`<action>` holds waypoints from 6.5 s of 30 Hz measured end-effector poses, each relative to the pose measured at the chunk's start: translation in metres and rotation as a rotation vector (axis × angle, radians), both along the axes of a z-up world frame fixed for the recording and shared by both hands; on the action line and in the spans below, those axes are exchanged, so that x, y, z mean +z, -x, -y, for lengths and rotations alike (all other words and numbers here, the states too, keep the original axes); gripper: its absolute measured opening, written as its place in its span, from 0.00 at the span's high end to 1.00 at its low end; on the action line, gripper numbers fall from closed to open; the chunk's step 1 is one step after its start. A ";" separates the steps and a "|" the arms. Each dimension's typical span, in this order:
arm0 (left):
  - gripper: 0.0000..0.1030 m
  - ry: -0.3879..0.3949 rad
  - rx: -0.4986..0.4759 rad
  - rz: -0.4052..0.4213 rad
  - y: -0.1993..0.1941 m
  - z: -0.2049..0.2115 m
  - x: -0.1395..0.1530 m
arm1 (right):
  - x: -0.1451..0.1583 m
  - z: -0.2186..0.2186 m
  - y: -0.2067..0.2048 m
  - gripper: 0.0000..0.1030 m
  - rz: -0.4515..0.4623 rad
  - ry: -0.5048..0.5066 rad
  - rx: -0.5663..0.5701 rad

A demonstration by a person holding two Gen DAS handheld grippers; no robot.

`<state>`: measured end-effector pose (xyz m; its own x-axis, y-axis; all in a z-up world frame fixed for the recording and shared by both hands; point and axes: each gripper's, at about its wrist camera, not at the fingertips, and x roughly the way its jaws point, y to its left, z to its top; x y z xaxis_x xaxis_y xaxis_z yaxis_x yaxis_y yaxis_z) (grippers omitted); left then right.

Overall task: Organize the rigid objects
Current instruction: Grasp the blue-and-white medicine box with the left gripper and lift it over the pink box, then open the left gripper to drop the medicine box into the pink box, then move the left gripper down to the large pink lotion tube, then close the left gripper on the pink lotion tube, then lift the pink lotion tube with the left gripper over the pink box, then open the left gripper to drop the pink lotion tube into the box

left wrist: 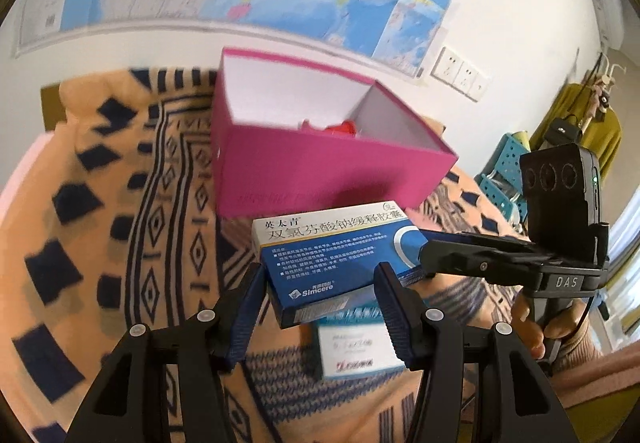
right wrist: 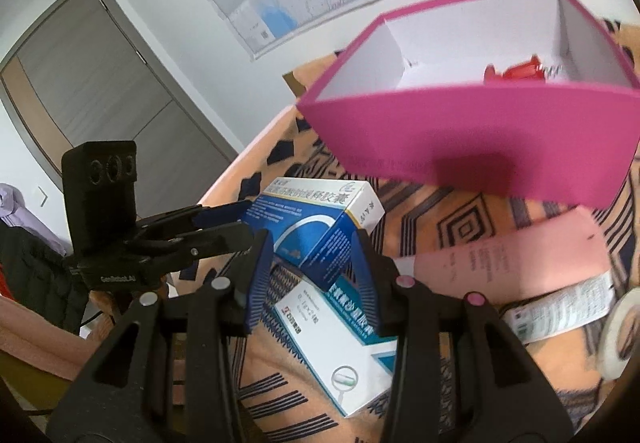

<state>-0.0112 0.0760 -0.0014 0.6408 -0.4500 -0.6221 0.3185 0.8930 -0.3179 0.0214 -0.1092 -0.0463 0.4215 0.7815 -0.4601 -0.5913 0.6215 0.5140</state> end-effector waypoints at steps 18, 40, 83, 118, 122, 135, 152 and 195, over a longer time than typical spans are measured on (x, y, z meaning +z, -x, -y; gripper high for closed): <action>0.46 -0.081 -0.008 0.144 -0.049 0.033 0.061 | 0.055 0.027 -0.037 0.58 0.144 -0.030 -0.091; 0.46 -0.225 0.081 0.060 -0.136 0.036 0.034 | 0.027 0.009 -0.133 0.57 0.022 0.006 -0.142; 0.44 -0.358 -0.353 0.016 -0.046 0.147 -0.038 | -0.051 0.092 -0.015 0.57 -0.160 0.010 -0.215; 0.65 -0.156 -0.194 -0.185 -0.033 0.112 -0.048 | -0.061 0.121 -0.063 0.56 -0.190 0.097 -0.311; 0.65 -0.137 -0.186 -0.198 -0.037 0.110 -0.049 | -0.061 0.119 -0.061 0.55 -0.188 0.093 -0.318; 0.65 -0.144 -0.145 -0.182 -0.038 0.099 -0.045 | -0.047 0.116 -0.040 0.54 -0.132 0.047 -0.336; 0.65 -0.160 -0.106 -0.015 -0.035 0.079 0.016 | 0.023 0.111 -0.010 0.54 0.057 0.036 -0.336; 0.65 -0.272 -0.023 -0.017 -0.152 0.102 0.018 | 0.038 0.102 -0.104 0.52 0.104 0.242 -0.423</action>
